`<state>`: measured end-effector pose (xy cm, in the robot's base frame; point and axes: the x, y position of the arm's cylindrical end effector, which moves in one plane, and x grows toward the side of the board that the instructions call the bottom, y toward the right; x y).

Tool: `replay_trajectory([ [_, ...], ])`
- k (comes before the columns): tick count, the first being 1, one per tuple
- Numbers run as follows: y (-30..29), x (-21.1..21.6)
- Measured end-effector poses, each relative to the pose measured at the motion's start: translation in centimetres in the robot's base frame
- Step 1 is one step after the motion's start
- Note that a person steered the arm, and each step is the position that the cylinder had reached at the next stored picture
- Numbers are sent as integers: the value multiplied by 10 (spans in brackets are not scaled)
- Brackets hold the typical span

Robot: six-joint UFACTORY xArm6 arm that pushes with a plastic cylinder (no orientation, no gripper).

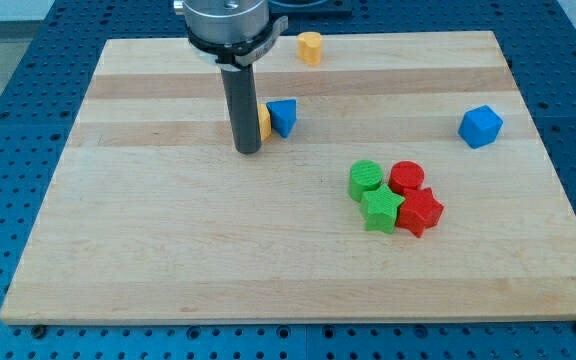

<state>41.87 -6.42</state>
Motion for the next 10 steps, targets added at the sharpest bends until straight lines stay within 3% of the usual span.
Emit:
replay_trajectory([
  [7, 297, 19],
  [10, 293, -14],
])
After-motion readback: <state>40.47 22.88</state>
